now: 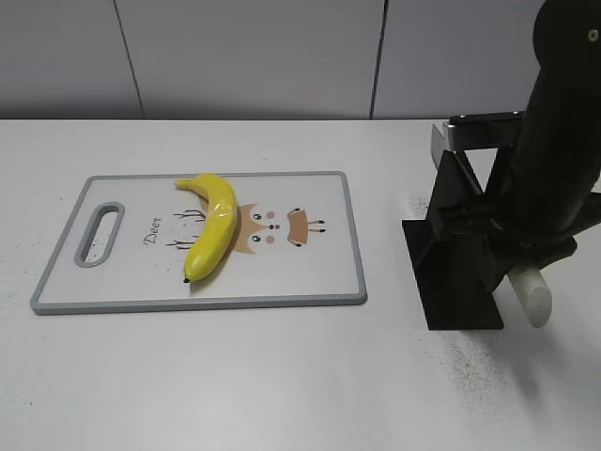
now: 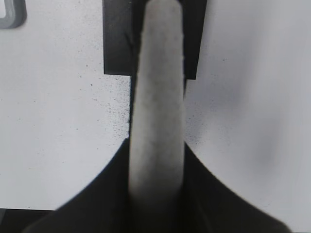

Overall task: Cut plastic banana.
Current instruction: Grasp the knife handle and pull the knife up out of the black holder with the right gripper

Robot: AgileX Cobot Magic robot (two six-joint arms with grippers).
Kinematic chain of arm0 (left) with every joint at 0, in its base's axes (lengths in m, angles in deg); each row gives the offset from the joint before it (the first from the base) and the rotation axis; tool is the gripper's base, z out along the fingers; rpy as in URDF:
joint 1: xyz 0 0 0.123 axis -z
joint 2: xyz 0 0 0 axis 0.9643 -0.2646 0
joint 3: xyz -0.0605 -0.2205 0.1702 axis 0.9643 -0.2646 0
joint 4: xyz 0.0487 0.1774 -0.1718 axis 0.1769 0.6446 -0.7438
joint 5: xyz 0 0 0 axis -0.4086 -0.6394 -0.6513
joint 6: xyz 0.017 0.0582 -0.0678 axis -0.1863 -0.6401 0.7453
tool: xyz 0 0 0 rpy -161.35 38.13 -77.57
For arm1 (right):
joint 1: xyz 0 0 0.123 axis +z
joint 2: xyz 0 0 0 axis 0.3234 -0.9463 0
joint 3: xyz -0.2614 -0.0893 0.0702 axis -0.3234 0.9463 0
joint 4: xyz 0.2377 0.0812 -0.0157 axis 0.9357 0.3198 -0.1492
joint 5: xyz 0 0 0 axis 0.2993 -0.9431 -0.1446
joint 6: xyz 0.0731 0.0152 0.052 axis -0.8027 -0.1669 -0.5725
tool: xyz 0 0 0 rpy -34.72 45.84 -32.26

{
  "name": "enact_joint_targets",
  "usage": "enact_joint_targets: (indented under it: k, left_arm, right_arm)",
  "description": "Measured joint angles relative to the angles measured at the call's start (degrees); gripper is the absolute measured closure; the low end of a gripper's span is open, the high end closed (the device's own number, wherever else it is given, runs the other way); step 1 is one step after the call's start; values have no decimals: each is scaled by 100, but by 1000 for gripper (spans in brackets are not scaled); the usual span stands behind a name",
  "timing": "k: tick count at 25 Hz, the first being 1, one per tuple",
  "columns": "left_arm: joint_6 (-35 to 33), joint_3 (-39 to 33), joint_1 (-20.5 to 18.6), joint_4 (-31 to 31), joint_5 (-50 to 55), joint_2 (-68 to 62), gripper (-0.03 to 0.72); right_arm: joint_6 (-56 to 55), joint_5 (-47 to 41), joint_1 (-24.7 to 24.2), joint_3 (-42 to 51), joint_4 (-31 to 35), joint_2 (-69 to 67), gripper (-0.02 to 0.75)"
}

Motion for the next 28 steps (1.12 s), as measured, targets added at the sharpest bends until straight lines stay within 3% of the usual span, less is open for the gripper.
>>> enact_joint_targets:
  k: [16, 28]
  left_arm:
    - [0, 0, 0, 5, 0, 0, 102]
    - [0, 0, 0, 5, 0, 0, 102]
  right_arm:
    - [-71, -421, 0, -67, 165, 462, 577]
    - [-235, -1063, 0, -1166, -84, 720, 577]
